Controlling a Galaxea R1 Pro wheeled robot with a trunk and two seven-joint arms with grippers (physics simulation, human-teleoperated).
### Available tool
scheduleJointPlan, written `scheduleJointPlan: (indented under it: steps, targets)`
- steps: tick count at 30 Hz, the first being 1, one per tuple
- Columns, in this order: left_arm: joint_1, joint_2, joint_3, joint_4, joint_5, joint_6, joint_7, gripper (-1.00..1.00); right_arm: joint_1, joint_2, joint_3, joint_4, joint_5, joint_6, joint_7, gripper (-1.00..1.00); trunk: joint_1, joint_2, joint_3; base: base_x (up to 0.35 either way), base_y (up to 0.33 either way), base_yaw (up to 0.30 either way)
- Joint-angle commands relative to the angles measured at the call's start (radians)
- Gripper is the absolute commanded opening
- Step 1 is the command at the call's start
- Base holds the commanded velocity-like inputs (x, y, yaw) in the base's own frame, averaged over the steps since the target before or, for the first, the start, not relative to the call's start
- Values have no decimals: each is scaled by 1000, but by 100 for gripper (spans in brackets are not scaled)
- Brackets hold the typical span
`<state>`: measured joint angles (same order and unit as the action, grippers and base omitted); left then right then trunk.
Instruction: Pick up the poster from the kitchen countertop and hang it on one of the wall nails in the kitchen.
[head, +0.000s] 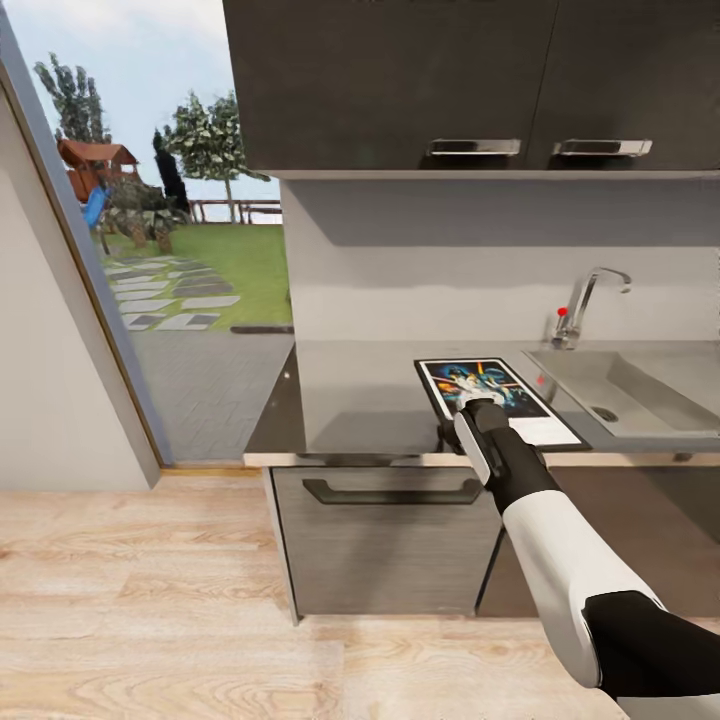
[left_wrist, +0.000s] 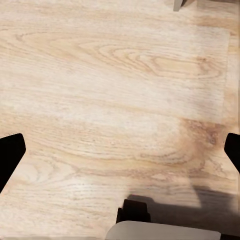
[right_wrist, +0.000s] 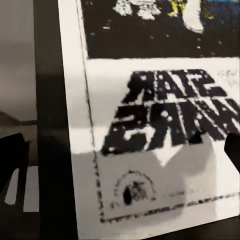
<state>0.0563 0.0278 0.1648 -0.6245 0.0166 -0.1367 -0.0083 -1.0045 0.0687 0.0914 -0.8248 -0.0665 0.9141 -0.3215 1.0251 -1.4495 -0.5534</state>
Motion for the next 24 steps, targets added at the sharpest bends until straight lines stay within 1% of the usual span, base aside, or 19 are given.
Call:
scheduleJointPlan:
  steps: [1,7,11,14,24]
  targets:
    - [0,0,1,-1,2,-1,-1,100,0,-1,2,19,-3,11,-4,100,0,0,-1,-65,-39,0]
    - [0,0,1,-1,2,-1,-1,100,0,-1,2,19,-3,11,-5,100,0,0,-1,-31,-18,0]
    - [0,0,1,-1,2,-1,-1,100,0,-1,2,19,-3,10,-50,100,0,0,-1,-124,-39,0]
    - [0,0,1,-1,2,-1,-1,100,0,-1,2,20,-3,-8,-64,100,0,0,-1,-143,-67,0]
    - [0,0,1,-1,2,-1,-1,100,0,-1,2,42,-3,-34,-73,100,0,0,-1,-33,-16,0]
